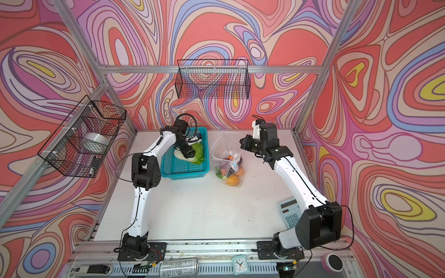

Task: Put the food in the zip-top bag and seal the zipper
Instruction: 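Lower the open left gripper down onto the lettuce head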

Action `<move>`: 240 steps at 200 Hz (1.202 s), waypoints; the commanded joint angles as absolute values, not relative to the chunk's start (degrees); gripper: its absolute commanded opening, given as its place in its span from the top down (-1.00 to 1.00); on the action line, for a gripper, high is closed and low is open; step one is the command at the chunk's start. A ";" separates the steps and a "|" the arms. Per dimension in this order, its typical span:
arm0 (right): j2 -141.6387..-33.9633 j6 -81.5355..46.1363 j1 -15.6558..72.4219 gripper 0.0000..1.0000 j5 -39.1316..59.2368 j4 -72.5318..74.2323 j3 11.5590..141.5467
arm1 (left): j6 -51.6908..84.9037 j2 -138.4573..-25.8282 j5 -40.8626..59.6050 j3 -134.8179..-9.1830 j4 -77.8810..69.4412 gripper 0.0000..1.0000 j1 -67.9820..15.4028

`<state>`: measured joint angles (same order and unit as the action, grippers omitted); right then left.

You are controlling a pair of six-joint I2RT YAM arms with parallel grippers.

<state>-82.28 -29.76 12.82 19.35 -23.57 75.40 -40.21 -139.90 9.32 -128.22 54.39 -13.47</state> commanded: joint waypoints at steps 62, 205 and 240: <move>-79.91 -30.84 12.59 1.00 20.17 -19.96 73.50 | -5.11 -137.03 7.98 -126.90 64.03 -0.59 -13.82; -76.82 -31.39 12.61 1.00 18.90 -19.01 71.18 | 1.88 -134.45 7.70 -133.98 70.67 -1.00 -12.57; -75.37 -30.87 12.57 1.00 17.60 -20.46 70.87 | -1.72 -137.28 9.04 -136.31 74.50 -1.00 -12.44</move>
<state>-77.58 -31.14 12.82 18.90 -20.21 71.85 1.89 -135.06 7.53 -134.08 68.73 -12.69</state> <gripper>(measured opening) 0.042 0.998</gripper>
